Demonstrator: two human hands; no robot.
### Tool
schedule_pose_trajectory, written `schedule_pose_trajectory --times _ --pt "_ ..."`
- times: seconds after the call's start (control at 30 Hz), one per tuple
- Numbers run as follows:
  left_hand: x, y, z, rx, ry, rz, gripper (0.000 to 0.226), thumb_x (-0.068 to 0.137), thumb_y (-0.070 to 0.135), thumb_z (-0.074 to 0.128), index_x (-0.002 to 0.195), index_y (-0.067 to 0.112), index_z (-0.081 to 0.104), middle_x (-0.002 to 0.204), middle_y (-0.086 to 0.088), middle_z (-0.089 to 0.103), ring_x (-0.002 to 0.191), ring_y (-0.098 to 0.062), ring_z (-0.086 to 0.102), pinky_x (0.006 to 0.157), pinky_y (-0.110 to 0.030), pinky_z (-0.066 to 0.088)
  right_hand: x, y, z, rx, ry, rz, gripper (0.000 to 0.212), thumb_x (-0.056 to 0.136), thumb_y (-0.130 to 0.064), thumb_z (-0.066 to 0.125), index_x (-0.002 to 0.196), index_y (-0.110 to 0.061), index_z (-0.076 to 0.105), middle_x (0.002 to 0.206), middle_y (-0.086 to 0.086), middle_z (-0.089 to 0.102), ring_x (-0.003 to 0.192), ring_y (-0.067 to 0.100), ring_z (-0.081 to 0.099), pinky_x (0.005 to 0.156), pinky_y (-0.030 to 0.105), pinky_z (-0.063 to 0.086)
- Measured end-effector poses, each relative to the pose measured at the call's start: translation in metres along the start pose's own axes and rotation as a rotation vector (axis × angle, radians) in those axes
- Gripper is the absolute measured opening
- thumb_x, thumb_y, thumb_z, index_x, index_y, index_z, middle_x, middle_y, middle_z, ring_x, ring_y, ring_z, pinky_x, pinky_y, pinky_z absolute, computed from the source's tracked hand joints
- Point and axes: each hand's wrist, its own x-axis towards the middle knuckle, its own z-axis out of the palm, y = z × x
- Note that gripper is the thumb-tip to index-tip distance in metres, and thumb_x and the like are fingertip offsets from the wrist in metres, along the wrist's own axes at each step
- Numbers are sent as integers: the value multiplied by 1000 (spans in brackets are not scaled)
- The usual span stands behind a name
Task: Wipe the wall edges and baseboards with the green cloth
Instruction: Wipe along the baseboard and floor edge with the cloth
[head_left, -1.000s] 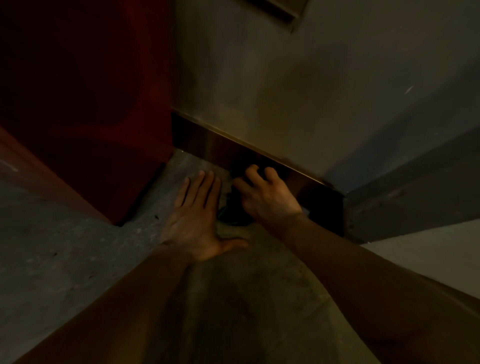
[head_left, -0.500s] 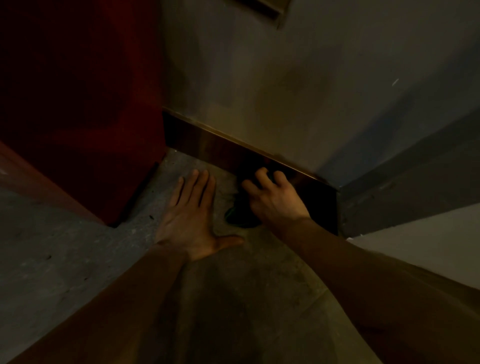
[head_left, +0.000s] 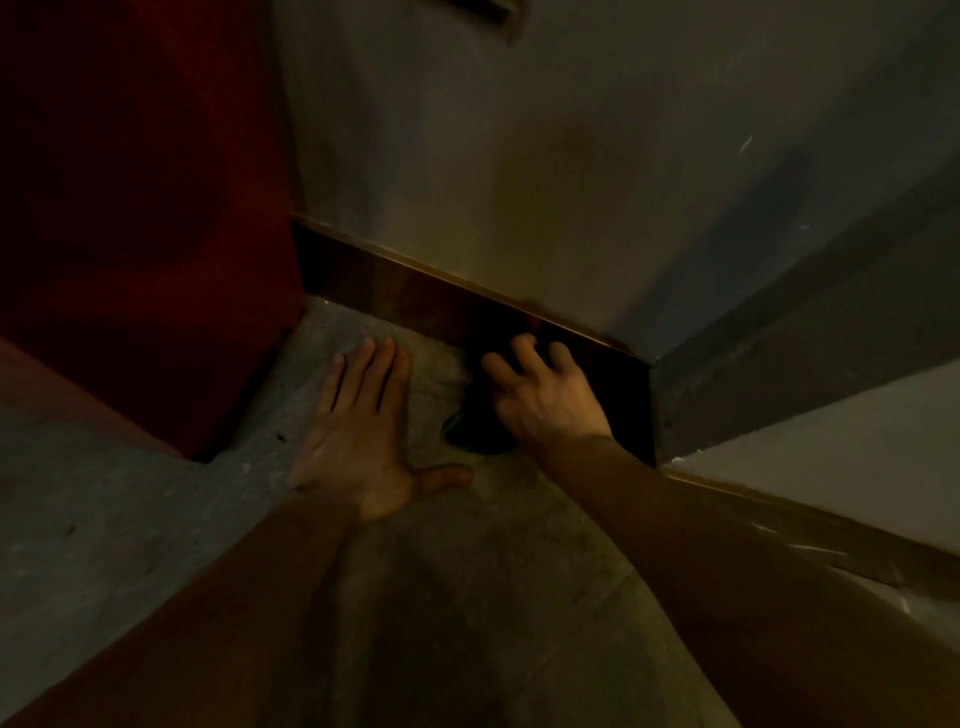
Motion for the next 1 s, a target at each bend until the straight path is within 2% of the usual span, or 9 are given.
schedule_pose_trajectory --times 0.1,0.43,0.53,0.67,0.77,0.9,1.0 --pt "0 0 0 -4 4 -1 138 59 106 18 157 13 -6 167 -8 -9 150 -21 -22 123 -49 -2 -3 0 3 33 -24 59 23 88 -21 55 107 -20 68 136 5 39 125 40 28 88 51 38" --pt "0 1 -3 -33 3 -1 138 59 106 20 157 14 -10 166 -6 -16 148 -19 -27 124 -48 -5 -11 1 7 157 -81 119 30 85 -16 55 113 -17 65 140 8 32 124 43 24 86 53 37" --pt "0 1 -2 -34 9 -7 138 59 106 20 157 14 -10 166 -6 -16 148 -18 -27 124 -48 -4 -14 -1 9 243 -71 208 32 84 -15 51 113 -17 64 141 7 33 121 41 27 79 49 40" --pt "-1 1 -2 -39 20 0 138 59 106 22 158 13 -4 167 -7 -10 150 -19 -22 124 -49 -2 -19 -6 11 377 -48 387 40 86 -12 58 126 -17 53 142 10 30 114 42 36 65 45 44" --pt "-1 1 -1 -38 26 0 137 60 106 24 158 13 -2 167 -7 -9 150 -19 -21 124 -49 -1 -18 -10 11 438 -47 512 47 85 -12 62 130 -21 49 140 13 29 111 42 39 53 38 37" --pt "0 0 1 -39 22 5 137 60 105 24 158 13 -2 167 -7 -8 150 -19 -21 124 -49 0 -16 -14 10 533 -20 582 48 87 -11 60 131 -24 44 136 13 27 112 41 40 54 38 36" --pt "0 0 1 -21 19 3 137 61 105 23 158 13 -3 167 -7 -10 150 -19 -23 124 -49 -1 -15 -15 9 603 7 602 48 87 -11 62 129 -23 43 133 13 26 110 40 42 59 39 42"
